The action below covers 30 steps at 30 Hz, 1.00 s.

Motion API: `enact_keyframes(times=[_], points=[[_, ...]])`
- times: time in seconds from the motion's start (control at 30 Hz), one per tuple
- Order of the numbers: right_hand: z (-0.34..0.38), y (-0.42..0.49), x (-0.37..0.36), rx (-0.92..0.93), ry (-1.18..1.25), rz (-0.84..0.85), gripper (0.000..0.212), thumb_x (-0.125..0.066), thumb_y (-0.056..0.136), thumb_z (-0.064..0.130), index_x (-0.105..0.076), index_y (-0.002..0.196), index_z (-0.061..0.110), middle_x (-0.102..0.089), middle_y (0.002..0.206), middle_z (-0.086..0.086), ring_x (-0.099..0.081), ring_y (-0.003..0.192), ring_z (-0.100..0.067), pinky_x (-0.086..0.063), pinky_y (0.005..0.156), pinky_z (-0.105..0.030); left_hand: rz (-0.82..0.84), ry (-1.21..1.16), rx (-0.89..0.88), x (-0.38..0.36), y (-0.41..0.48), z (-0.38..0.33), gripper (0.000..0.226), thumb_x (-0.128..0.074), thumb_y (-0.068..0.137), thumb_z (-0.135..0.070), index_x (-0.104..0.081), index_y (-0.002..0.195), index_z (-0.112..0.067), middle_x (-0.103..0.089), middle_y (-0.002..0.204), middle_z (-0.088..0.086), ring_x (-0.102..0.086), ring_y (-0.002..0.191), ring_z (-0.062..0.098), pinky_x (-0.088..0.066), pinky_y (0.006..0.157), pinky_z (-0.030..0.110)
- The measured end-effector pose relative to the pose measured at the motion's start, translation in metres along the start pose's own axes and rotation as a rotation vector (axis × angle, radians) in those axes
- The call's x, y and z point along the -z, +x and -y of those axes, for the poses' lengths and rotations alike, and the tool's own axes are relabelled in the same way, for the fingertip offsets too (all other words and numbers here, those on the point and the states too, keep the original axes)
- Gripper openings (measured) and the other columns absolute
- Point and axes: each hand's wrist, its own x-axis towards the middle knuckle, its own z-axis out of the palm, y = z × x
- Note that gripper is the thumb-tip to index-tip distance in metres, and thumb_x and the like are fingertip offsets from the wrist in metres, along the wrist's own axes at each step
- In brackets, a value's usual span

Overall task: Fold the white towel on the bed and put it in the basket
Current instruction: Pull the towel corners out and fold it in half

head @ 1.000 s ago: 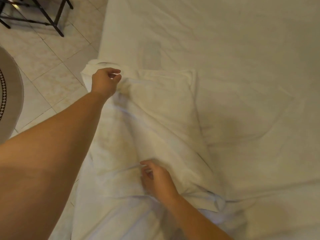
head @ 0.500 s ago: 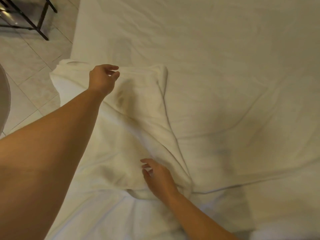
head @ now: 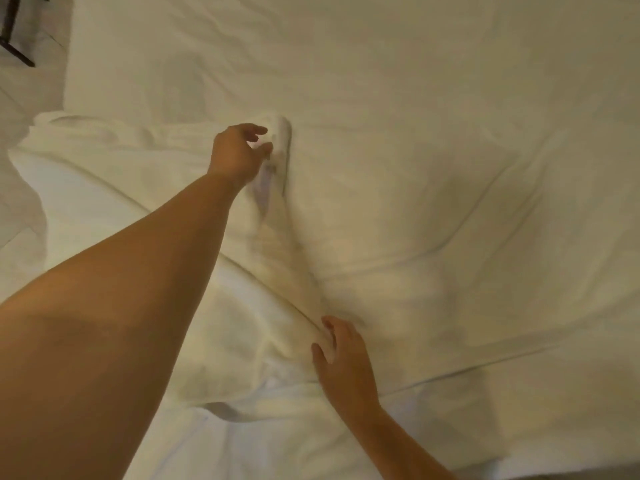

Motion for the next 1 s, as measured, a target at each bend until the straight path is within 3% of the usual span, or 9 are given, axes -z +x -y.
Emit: enact_keyframes(times=[0.1, 0.2, 0.27, 0.33, 0.4, 0.5, 0.7, 0.83, 1.0], points=[[-0.016, 0.004, 0.004, -0.152, 0.08, 0.109, 0.055, -0.067, 0.082, 0.042, -0.049, 0.133, 0.028, -0.059, 0.122, 0.012, -0.058, 0.107, -0.009, -0.051, 0.094, -0.031, 0.099, 0.151, -0.012, -0.027, 0.021, -0.009, 0.061, -0.077, 0.089, -0.038, -0.057, 0.145, -0.022, -0.057, 0.145, 0.009, -0.055, 0.133, 0.026, -0.044, 0.11, 0.034], [-0.033, 0.006, 0.006, -0.239, 0.17, 0.186, 0.051, -0.069, 0.074, 0.046, -0.052, 0.121, 0.033, -0.065, 0.107, 0.015, -0.063, 0.096, -0.008, -0.054, 0.086, -0.033, 0.13, 0.361, 0.031, -0.048, 0.034, -0.013, 0.082, -0.079, 0.083, -0.051, -0.043, 0.15, -0.021, -0.047, 0.148, 0.013, -0.048, 0.135, 0.037, -0.043, 0.109, 0.048], [-0.041, 0.005, 0.009, -0.279, 0.18, 0.272, 0.049, -0.069, 0.072, 0.047, -0.053, 0.117, 0.035, -0.067, 0.099, 0.014, -0.065, 0.09, -0.009, -0.053, 0.079, -0.03, 0.06, 0.481, 0.078, -0.059, 0.035, -0.014, 0.079, -0.079, 0.082, -0.051, -0.044, 0.144, -0.016, -0.05, 0.143, 0.013, -0.05, 0.131, 0.04, -0.047, 0.103, 0.052], [-0.046, 0.006, 0.014, -0.288, 0.159, 0.387, 0.05, -0.067, 0.07, 0.05, -0.059, 0.115, 0.03, -0.069, 0.098, 0.01, -0.065, 0.088, -0.013, -0.052, 0.075, -0.031, -0.012, 0.529, 0.14, -0.064, 0.039, -0.015, 0.058, -0.074, 0.088, -0.038, -0.053, 0.134, -0.01, -0.059, 0.136, 0.015, -0.056, 0.127, 0.04, -0.049, 0.099, 0.048], [-0.051, 0.009, 0.019, -0.275, 0.168, 0.479, 0.046, -0.068, 0.07, 0.05, -0.067, 0.107, 0.023, -0.071, 0.09, 0.004, -0.067, 0.082, -0.015, -0.054, 0.072, -0.035, -0.034, 0.475, 0.198, -0.065, 0.044, -0.017, 0.04, -0.067, 0.092, -0.028, -0.063, 0.125, -0.005, -0.066, 0.128, 0.018, -0.063, 0.12, 0.041, -0.052, 0.096, 0.044], [-0.054, 0.011, 0.027, -0.267, 0.218, 0.547, 0.042, -0.073, 0.069, 0.045, -0.07, 0.103, 0.02, -0.074, 0.087, 0.0, -0.069, 0.08, -0.017, -0.056, 0.072, -0.039, -0.09, 0.369, 0.185, -0.056, 0.05, -0.026, 0.032, -0.062, 0.093, -0.027, -0.069, 0.116, -0.005, -0.069, 0.123, 0.019, -0.065, 0.116, 0.042, -0.052, 0.096, 0.041], [-0.057, 0.013, 0.049, -0.326, 0.361, 0.61, 0.051, -0.083, 0.066, 0.043, -0.062, 0.109, 0.023, -0.073, 0.102, -0.001, -0.071, 0.093, -0.018, -0.059, 0.081, -0.041, -0.168, 0.161, 0.213, -0.038, 0.058, -0.05, 0.028, -0.056, 0.09, -0.026, -0.07, 0.107, -0.008, -0.073, 0.114, 0.015, -0.069, 0.108, 0.035, -0.055, 0.098, 0.039], [-0.055, 0.011, 0.061, -0.35, 0.453, 0.754, 0.064, -0.086, 0.07, 0.033, -0.057, 0.127, 0.03, -0.072, 0.117, 0.012, -0.069, 0.105, -0.006, -0.058, 0.093, -0.035, -0.267, 0.094, 0.196, -0.025, 0.052, -0.055, 0.026, -0.051, 0.093, -0.028, -0.069, 0.101, -0.011, -0.072, 0.116, 0.013, -0.066, 0.11, 0.033, -0.053, 0.095, 0.035], [-0.059, 0.004, 0.073, -0.254, 0.175, 0.567, 0.045, -0.068, 0.076, 0.022, -0.065, 0.12, 0.03, -0.071, 0.106, 0.013, -0.067, 0.095, -0.006, -0.058, 0.082, -0.029, -0.403, -0.023, 0.197, 0.007, 0.055, -0.049, 0.017, -0.051, 0.089, -0.035, -0.061, 0.084, -0.023, -0.073, 0.104, 0.005, -0.069, 0.099, 0.026, -0.055, 0.091, 0.033]])
